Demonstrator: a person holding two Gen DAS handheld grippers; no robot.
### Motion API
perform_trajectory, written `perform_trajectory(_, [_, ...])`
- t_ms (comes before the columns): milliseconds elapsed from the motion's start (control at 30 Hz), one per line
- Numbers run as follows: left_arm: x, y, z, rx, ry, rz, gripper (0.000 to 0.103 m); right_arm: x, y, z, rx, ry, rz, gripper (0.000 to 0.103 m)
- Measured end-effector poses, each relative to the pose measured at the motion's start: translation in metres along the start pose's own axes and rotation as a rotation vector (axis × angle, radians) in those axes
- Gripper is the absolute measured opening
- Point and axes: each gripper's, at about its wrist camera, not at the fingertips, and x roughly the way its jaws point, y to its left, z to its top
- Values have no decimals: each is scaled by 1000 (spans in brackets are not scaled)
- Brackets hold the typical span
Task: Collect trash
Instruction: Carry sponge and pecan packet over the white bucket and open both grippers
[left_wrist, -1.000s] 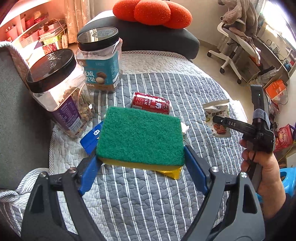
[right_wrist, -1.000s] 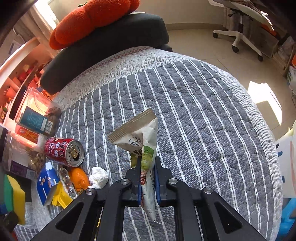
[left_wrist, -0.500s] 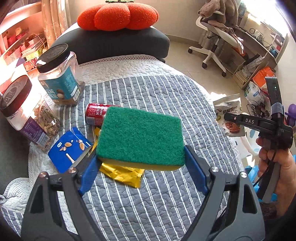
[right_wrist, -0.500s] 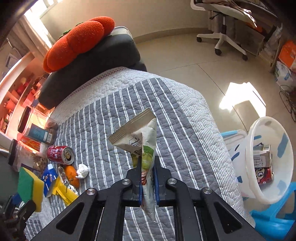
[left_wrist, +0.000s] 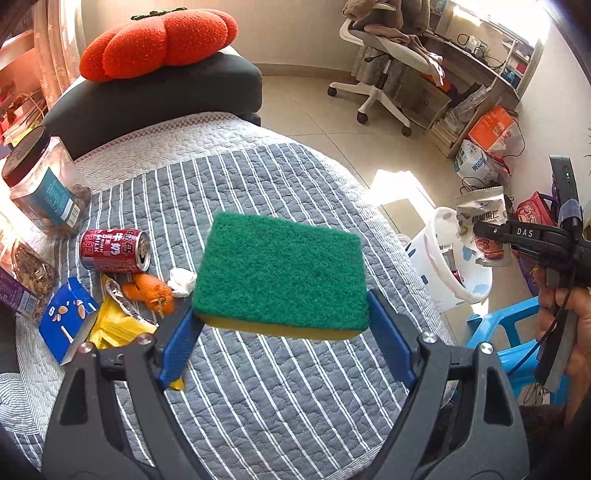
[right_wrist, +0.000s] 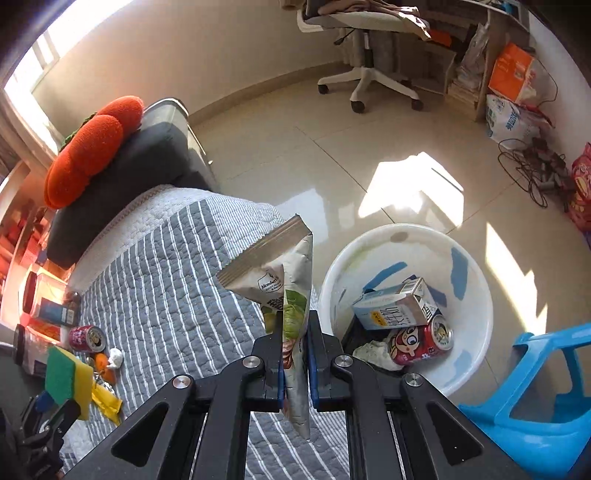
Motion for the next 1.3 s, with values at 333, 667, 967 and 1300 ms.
perform_trajectory(333, [11,-41,3,52,-8,-44,86,-3,-84,6,127,-7,-114,13])
perform_trajectory(667, [30,-91,9,145,-9,-95,86,-17,-130,-2,204,13,-132,54])
perform_trajectory(967, [69,-165,13,341,2,-109,86,-59,-156,-23,93,-15,-210,75])
perform_trajectory(1300, [100,-226,17,484,-15,-104,86,-73,-184,-37,64,-11,-244,78])
